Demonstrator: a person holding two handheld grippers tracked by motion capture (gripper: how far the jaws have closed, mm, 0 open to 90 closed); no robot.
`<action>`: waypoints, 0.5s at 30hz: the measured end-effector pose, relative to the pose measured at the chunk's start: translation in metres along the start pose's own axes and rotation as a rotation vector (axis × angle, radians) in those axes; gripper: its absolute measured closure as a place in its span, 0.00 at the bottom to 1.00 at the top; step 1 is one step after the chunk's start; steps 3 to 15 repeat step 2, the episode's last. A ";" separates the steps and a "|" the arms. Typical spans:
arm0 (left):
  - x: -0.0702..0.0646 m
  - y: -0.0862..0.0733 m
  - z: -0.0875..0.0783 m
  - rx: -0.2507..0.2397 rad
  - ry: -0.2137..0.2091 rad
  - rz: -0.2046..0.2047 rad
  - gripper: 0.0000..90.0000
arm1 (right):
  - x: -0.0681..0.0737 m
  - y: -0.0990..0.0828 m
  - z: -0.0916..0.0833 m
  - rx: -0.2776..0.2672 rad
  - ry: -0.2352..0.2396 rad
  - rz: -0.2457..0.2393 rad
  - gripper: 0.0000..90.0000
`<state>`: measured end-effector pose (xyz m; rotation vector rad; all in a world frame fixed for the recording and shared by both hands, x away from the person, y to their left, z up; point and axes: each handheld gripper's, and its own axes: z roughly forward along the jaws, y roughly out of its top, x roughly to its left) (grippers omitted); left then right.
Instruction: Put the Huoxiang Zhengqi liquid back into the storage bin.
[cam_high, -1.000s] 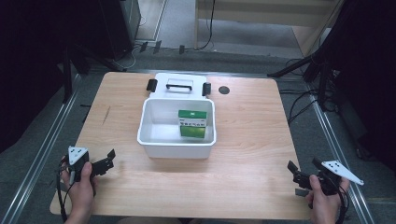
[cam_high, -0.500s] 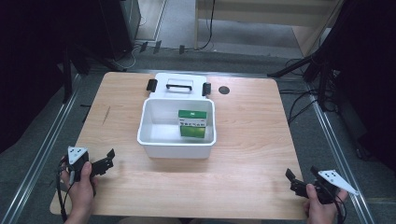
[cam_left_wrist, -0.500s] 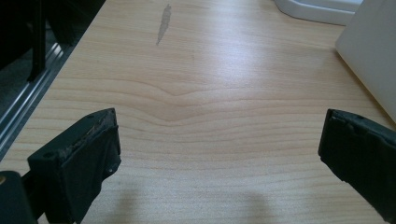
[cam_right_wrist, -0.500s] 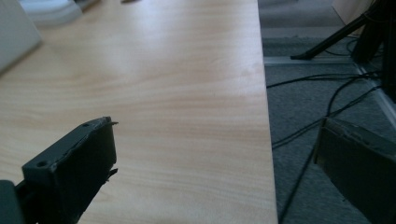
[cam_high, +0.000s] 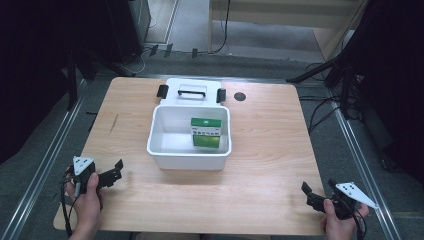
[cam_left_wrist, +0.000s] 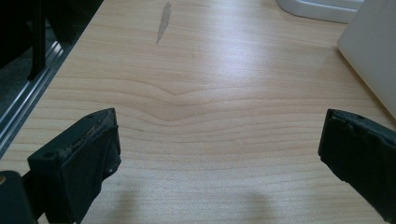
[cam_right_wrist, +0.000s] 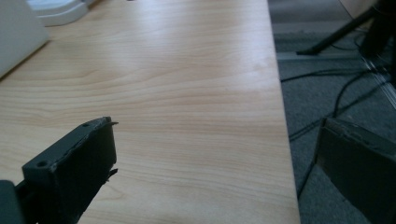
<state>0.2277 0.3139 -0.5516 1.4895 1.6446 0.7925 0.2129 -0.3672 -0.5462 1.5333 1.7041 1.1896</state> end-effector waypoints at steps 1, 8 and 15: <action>0.000 0.000 0.000 0.001 0.001 0.002 0.00 | 0.000 0.000 0.000 0.002 -0.011 0.005 0.00; 0.000 0.000 0.000 0.001 0.002 0.003 0.00 | -0.001 0.000 0.000 0.002 -0.013 0.009 0.00; 0.000 0.000 0.000 0.001 0.002 0.003 0.00 | -0.001 0.000 0.000 0.002 -0.013 0.009 0.00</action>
